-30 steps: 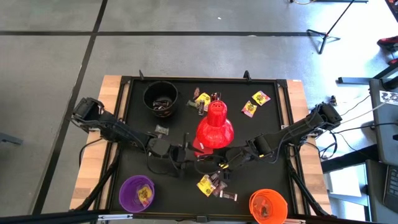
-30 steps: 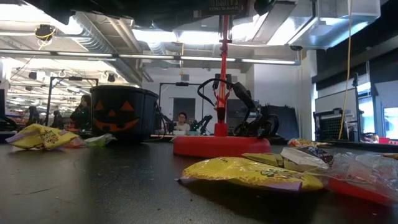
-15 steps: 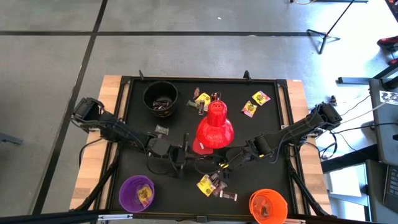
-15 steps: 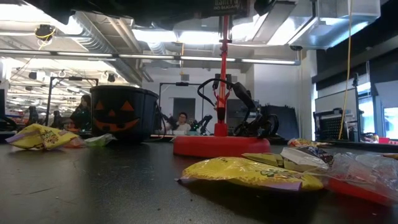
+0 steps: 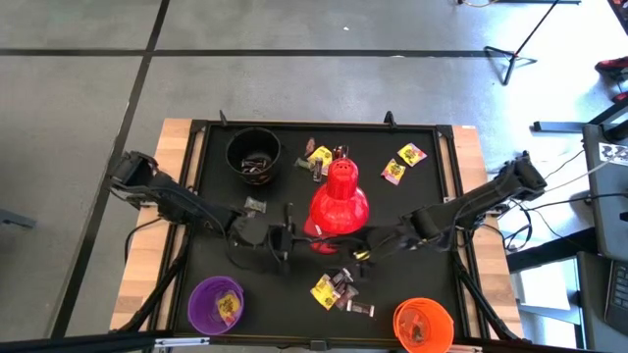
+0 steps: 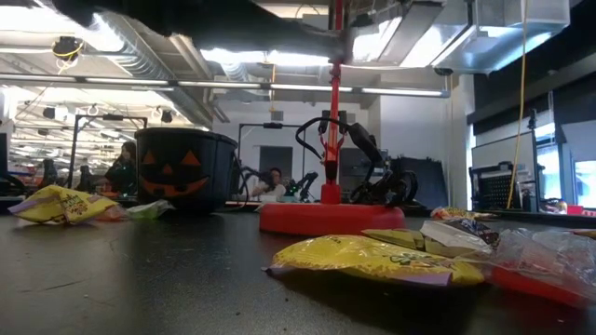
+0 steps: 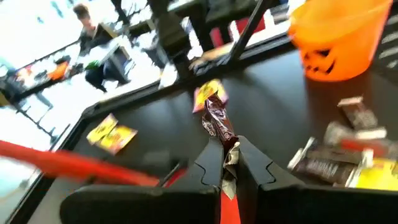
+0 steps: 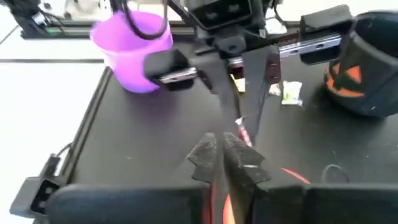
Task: Organize candy in baskets
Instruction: Put the brown chocolate bar into the black bucket
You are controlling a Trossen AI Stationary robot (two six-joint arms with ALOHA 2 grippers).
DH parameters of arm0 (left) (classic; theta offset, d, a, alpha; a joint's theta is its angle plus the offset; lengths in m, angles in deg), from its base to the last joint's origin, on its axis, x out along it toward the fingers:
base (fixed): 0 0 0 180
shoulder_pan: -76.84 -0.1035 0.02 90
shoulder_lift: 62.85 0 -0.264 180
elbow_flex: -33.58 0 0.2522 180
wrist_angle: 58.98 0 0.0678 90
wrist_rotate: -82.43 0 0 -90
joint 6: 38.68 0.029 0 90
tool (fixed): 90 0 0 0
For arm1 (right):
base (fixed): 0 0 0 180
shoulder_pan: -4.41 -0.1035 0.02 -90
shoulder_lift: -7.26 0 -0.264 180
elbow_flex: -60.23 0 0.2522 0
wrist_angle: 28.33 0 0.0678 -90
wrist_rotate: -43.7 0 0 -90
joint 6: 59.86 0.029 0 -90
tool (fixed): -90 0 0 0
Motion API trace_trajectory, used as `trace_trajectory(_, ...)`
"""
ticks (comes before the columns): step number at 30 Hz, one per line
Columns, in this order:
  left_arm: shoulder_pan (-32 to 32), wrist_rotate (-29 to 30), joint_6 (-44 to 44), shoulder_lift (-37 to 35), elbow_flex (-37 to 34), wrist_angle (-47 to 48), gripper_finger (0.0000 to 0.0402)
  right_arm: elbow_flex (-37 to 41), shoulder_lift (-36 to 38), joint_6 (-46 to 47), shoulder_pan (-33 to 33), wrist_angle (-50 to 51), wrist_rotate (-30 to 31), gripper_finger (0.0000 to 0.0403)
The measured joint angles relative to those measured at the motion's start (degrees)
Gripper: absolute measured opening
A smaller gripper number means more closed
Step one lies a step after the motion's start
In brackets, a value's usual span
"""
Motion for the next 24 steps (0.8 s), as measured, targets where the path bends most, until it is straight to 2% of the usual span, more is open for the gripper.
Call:
trace_trajectory(5,-0.03,6.30,-3.94,-10.81,0.00,15.47,0.0002,0.00,5.38,1.28,-3.10,2.49,1.39,0.0058)
trace_trajectory(9,-0.45,13.07,-6.73,-22.02,0.00,27.53,0.0003,-0.02,7.64,1.36,-6.23,3.88,1.90,0.0060)
trace_trajectory(12,-2.29,15.96,-9.60,-30.17,0.00,36.08,0.0003,-0.02,8.27,1.34,-8.64,5.07,1.83,0.0060)
trace_trajectory(18,-11.53,16.48,-18.84,-41.12,0.04,50.81,0.0002,-0.02,8.34,3.01,-13.58,8.60,-1.26,0.0060)
trace_trajectory(24,-22.39,14.39,-25.08,-43.45,0.02,62.54,0.0012,-0.02,8.16,12.38,-18.53,13.97,-2.96,0.0060)
